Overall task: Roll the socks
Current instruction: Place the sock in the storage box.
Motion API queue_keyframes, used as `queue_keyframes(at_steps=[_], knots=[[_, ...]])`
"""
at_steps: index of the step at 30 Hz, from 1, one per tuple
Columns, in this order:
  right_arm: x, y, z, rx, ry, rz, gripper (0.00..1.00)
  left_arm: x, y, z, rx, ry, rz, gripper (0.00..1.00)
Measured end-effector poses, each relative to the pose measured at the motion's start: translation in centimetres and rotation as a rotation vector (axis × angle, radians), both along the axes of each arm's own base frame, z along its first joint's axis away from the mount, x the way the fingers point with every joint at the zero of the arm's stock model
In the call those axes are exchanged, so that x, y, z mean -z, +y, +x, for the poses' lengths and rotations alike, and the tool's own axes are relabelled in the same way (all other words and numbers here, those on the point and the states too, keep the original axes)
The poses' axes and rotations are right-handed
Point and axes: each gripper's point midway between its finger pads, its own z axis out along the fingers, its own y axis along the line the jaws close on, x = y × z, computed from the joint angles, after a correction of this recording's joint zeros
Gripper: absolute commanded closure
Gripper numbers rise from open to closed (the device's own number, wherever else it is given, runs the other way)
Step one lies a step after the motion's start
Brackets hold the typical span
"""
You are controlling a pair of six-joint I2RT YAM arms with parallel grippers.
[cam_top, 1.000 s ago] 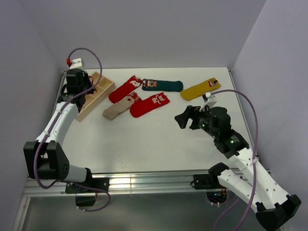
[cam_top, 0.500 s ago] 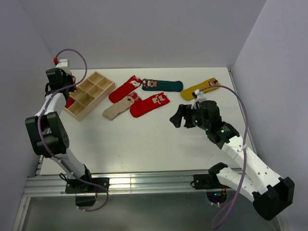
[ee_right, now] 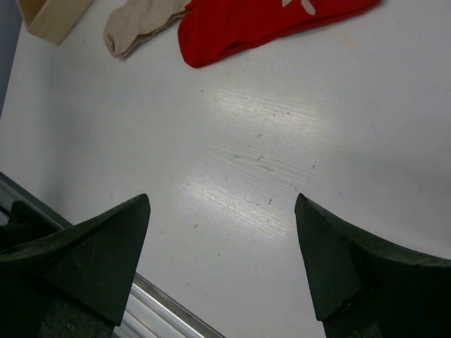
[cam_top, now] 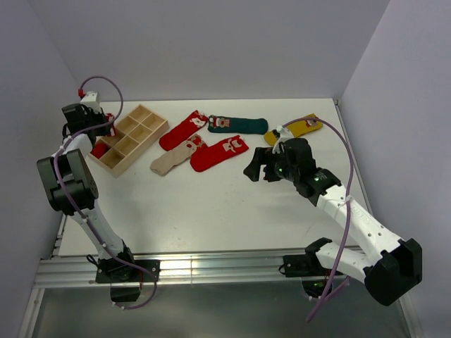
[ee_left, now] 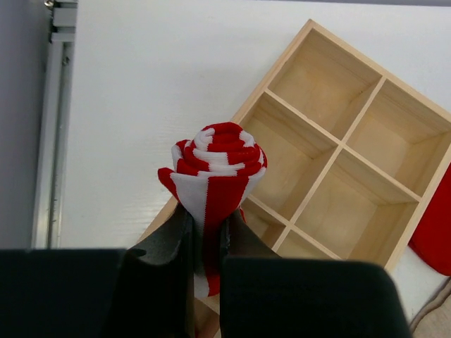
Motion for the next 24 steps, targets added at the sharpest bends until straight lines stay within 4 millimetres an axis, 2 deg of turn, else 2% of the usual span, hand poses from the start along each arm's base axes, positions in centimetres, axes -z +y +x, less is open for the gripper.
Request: queue_keyframes(at_steps=[10,24], knots=[[-0.3,-0.1,0.2,0.001,-0.012,-0.01,0.1,3.5,-0.4,0.2,0.006,0.053,-0.052,1.0],[-0.2,-0.7,0.6,0.001,-0.035,-0.045,0.1,5.1,0.0,-1.1,-0.046,0.158,-0.065,1.0]])
